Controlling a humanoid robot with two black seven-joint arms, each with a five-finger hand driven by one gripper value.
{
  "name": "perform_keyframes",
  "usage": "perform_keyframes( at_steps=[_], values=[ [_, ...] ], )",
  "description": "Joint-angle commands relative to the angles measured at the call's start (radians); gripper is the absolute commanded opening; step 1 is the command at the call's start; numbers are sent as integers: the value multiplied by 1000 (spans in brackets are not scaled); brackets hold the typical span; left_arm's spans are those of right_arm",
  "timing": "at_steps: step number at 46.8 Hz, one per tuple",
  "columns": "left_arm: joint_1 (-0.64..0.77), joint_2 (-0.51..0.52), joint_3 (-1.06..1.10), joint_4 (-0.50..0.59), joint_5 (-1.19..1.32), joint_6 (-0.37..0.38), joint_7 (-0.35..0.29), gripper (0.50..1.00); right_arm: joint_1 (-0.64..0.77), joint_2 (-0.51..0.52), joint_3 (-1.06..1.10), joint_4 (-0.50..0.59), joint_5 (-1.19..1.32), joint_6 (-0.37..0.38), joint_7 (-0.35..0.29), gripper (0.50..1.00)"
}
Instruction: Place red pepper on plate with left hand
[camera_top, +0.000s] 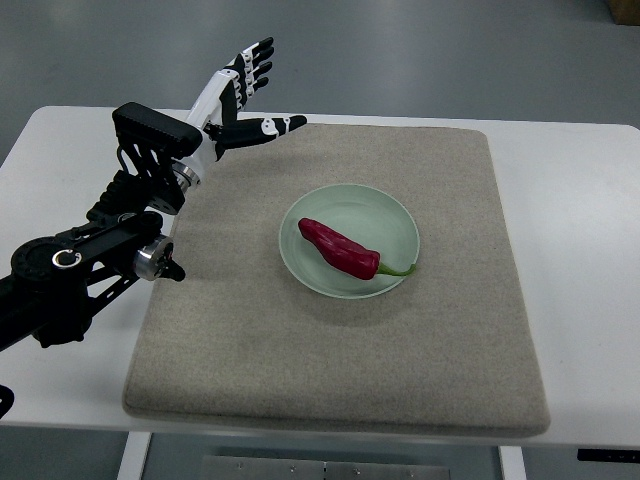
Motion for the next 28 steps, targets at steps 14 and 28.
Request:
perform_keyframes(
  at_steps=[14, 28],
  values=[
    [-8, -29, -49, 51, -389, -6, 0, 999, 0, 0, 0, -1, 0, -1, 0, 928],
    [-7, -41, -76, 75, -501, -18, 1, 1000, 0, 0, 0, 1, 0, -1, 0, 928]
  ],
)
